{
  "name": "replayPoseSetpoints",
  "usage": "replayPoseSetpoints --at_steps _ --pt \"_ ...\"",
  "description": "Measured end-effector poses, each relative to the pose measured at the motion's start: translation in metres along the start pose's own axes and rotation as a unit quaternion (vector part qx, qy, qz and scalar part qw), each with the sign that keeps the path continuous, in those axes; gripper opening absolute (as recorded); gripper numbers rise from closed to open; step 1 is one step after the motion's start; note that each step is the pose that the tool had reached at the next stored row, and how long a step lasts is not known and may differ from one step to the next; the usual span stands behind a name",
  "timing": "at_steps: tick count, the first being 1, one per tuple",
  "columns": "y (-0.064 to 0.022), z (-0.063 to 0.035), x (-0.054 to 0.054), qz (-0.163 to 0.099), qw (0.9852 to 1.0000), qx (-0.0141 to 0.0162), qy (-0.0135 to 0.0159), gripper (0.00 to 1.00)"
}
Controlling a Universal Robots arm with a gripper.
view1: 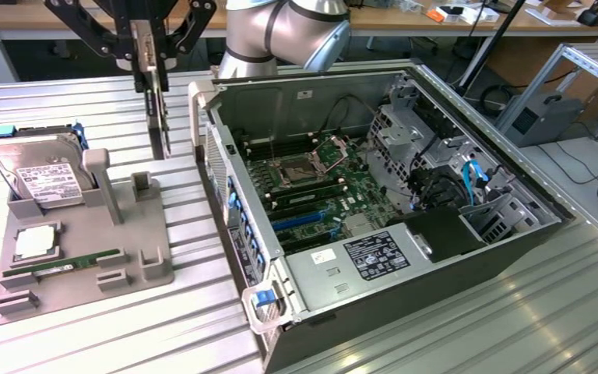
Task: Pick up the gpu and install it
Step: 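Pick up the gpu and move the gpu toward the slot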
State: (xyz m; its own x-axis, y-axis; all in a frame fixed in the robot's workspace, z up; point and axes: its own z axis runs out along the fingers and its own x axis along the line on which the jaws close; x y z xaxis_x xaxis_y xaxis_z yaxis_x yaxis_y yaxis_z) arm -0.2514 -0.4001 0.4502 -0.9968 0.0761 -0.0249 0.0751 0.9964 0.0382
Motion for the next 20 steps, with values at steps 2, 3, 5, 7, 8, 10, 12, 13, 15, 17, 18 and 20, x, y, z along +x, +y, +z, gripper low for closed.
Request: replayPoseSetpoints --at_steps 2,3,5,7,8,10,12,13,15,17,18,20 --pt "0.0002 0.0001 -0.003 0.000 1.0000 0.0000 0.0000 0.27" --pt "0.0003 0.0001 -0.004 0.000 1.0000 0.0000 0.0000 0.27" --pt "0.0005 0.0002 -0.007 0.000 1.0000 0.0000 0.0000 0.27" --pt "0.0007 0.0002 -0.009 0.000 1.0000 0.0000 0.0000 0.27" --pt "0.0007 0.0003 -0.010 0.000 1.0000 0.0000 0.0000 0.27" --pt "0.0009 0.0003 -0.012 0.000 1.0000 0.0000 0.0000 0.27" --pt "0.0009 0.0003 -0.013 0.000 1.0000 0.0000 0.0000 0.27" --pt "0.0010 0.0003 -0.013 0.000 1.0000 0.0000 0.0000 0.27" --pt "0.0012 0.0005 -0.016 0.000 1.0000 0.0000 0.0000 0.27" --pt "0.0013 0.0005 -0.018 0.000 1.0000 0.0000 0.0000 0.27" --pt "0.0014 0.0005 -0.019 0.000 1.0000 0.0000 0.0000 0.27" --pt "0.0015 0.0006 -0.021 0.000 1.0000 0.0000 0.0000 0.27"
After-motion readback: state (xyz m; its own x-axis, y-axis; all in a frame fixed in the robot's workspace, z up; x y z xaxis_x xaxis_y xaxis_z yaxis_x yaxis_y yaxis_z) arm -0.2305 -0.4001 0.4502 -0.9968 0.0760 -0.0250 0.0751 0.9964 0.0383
